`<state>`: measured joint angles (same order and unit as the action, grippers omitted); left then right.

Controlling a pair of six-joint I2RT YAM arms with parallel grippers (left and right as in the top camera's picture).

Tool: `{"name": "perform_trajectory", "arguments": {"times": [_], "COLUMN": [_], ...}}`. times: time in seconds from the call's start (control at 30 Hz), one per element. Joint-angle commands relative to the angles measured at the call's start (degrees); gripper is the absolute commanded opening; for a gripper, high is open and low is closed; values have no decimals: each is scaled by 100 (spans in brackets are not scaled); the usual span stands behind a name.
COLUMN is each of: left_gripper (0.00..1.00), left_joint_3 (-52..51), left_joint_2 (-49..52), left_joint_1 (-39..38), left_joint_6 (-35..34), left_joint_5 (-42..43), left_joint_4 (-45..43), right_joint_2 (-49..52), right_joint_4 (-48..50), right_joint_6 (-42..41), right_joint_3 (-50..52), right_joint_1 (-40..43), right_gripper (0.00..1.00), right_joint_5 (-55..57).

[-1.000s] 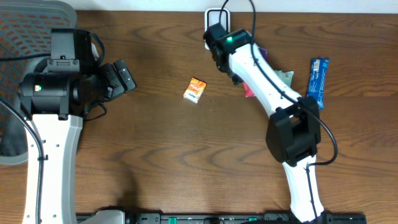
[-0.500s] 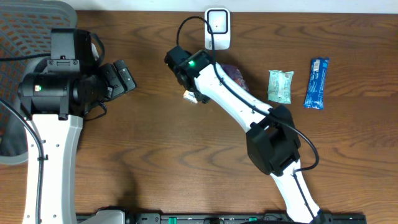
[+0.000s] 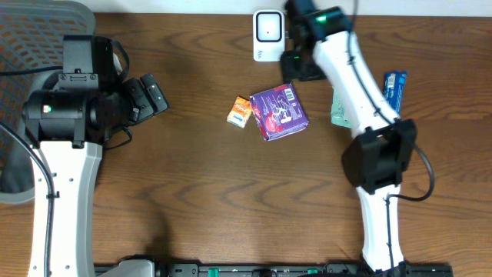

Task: Scan the item barcode
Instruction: 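Lower the purple bag onto the table beside the orange pack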

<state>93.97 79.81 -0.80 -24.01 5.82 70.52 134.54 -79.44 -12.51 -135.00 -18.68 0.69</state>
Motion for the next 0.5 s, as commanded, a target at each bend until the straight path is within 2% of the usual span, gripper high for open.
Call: {"name": "perform_trajectory", "arguments": {"times": [0.0, 0.1, 0.13, 0.17, 0.3, 0.33, 0.47], "left_gripper": [98, 98, 98, 98, 98, 98, 98], "left_joint_3": [0, 0, 0, 0, 0, 0, 0], "left_joint_2": [-9, -9, -9, -9, -9, -9, -9], "left_joint_1": [24, 24, 24, 24, 24, 24, 24], "left_joint_6": [17, 17, 17, 17, 17, 17, 17], "left_joint_5": [-37, -37, -37, -37, -37, -37, -37], "left_joint_4": [17, 15, 17, 15, 15, 15, 15], "right_joint_2": [-26, -26, -26, -26, -26, -26, -26], "right_joint_4": [227, 560, 693, 807, 916, 918, 1029], "right_joint_6": [717, 748, 754, 868, 1464, 1475, 1478], "right_joint_3": [579, 1110, 1305, 1488, 2028, 2124, 2459], "right_joint_1": [269, 507, 595, 669, 833, 846, 852], "right_gripper": [65, 64, 60, 57, 55, 48, 45], "right_joint_5": [-1252, -1613, -1779, -2046, -2988, -2970, -2903]}}
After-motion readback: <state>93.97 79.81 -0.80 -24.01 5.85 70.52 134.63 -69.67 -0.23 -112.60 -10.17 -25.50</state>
